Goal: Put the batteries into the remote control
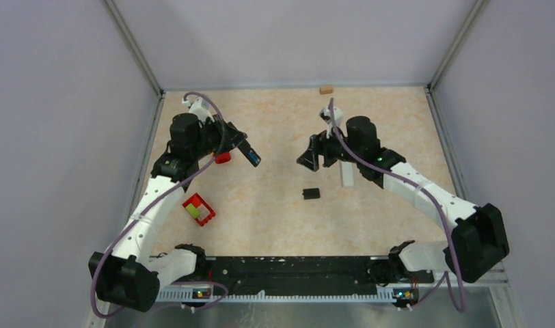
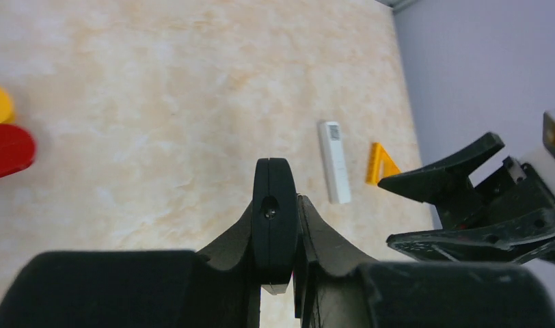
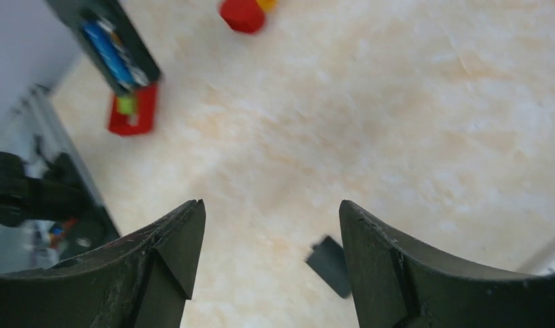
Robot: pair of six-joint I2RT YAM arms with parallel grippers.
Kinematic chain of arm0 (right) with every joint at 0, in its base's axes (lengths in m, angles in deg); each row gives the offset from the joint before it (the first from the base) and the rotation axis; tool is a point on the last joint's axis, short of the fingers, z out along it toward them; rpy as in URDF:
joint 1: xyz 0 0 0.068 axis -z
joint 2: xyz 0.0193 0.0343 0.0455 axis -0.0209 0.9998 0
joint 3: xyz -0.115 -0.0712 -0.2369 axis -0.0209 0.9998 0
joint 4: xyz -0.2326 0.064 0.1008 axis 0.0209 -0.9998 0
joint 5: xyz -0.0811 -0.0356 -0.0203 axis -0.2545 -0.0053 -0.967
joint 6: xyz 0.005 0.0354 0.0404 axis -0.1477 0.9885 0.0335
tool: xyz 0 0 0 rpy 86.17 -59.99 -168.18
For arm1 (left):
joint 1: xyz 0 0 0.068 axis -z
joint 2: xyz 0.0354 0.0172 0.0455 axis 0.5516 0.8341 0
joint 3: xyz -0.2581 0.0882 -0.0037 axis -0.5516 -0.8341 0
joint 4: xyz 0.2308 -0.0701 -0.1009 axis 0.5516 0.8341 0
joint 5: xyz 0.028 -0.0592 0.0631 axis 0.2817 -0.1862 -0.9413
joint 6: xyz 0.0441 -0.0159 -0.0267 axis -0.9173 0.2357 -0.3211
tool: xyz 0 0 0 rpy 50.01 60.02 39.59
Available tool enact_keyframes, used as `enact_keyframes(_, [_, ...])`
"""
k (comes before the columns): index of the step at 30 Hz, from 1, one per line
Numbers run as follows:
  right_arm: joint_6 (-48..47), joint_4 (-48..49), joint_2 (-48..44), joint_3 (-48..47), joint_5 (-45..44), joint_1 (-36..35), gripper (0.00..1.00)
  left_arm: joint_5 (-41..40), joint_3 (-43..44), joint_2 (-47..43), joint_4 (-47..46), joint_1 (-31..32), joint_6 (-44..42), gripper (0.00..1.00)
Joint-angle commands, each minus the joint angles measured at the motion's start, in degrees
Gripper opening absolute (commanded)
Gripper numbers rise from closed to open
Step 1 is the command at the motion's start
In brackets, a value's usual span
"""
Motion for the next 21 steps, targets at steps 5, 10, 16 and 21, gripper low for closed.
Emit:
enact_keyframes(5, [-29.16, -18.44, 14.03, -3.58, -13.60, -2.46, 0.72, -13.99, 0.21, -3.19, 3.98, -2.48, 0.27, 0.00])
enact_keyframes(10, [-36.79, -20.82, 19.30, -4.42, -15.77, -6.43, 0.70, -13.92, 2.83, -3.35, 8.48, -6.15, 0.01, 0.00])
enact_keyframes(16, [-41.13, -22.08, 23.08, -5.43, -17.94, -9.08, 0.69, -12.53, 2.88, -3.69, 7.96, -7.69, 0.07, 0.00])
enact_keyframes(21, [-42.40, -19.25, 24.61, -5.37, -22.40, -9.76, 0.68, -12.12, 2.92, -3.68, 7.86, -8.08, -0.28, 0.00])
